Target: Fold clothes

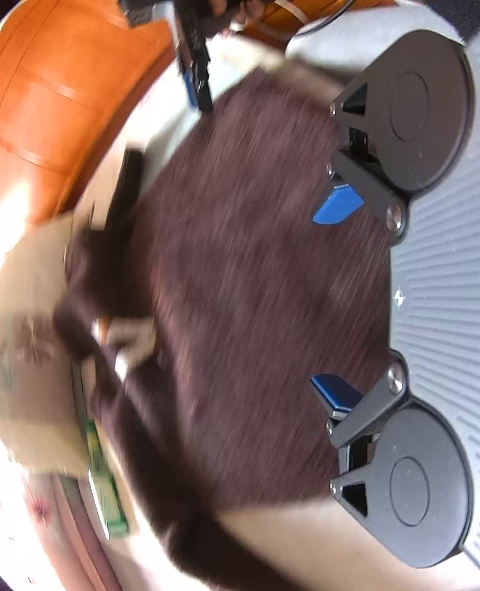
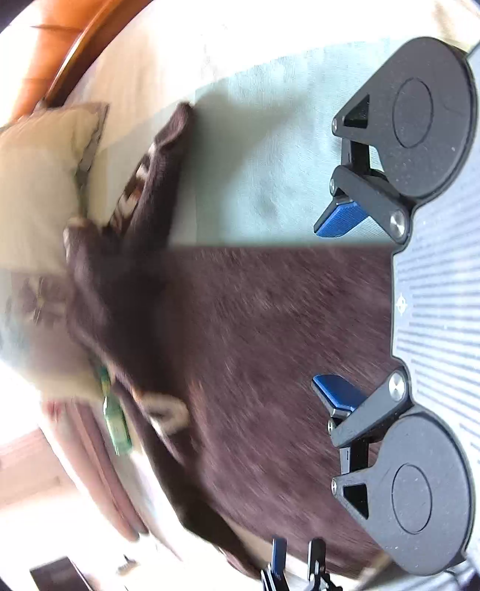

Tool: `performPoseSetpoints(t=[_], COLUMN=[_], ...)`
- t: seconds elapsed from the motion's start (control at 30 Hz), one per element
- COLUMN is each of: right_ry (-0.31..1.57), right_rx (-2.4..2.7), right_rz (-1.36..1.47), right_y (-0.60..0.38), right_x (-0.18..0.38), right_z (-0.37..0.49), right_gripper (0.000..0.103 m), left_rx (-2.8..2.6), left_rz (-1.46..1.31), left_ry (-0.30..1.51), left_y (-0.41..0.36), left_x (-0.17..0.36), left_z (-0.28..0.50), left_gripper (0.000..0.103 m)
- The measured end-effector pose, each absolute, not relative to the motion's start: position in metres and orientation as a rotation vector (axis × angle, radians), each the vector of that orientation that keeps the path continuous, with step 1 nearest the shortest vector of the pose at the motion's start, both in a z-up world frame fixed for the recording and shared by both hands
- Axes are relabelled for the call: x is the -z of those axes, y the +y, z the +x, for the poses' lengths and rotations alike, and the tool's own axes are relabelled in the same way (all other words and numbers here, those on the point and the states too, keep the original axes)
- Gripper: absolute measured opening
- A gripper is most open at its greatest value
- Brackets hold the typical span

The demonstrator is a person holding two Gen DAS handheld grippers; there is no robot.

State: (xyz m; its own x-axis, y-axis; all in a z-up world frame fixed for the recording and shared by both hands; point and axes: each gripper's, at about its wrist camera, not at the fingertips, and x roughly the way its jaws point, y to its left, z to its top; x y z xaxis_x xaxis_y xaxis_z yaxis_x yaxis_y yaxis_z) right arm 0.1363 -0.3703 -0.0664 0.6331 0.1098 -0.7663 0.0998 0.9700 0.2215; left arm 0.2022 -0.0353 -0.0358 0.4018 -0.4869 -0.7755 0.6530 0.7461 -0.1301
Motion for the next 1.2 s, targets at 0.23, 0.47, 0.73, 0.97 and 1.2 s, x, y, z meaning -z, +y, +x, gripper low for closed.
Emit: performPoseSetpoints(t=[0.23,0.47,0.73,0.97,1.2], right_ry=[0.871,0.822,0.754,0.792,0.808], right_rx=[-0.055,-0.074,-0.097,-0.023,0.026], right_rz=[0.374,0.474,0.363,0.478,0.428], right_y=[-0.366,-0.366,-0.331,-0.322,-0.306], right_x=[0.080,0.073,0.071,0.098,0.099], right_z=[0.083,0.042,0.084,0.057,0.053], right_gripper=[0.086,0.086,0.087,0.089,0.090], left_rx=[0.539,0.483,0.549,0.477,0.435], left_rz=[0.228,0.123,0.078,0.134,0.161], left_ry=[0.910,0.942,0.897,0.924,0.950], left_y=[-0.036,-0.016,-0.054,-0.046,-0.051], left_x=[0.062,0.047,0.048,0.064,0.059], left_z=[0.153,0.140,0.166,0.145,0.136], left_gripper=[0.093,0.094,0.094,0.095,0.098])
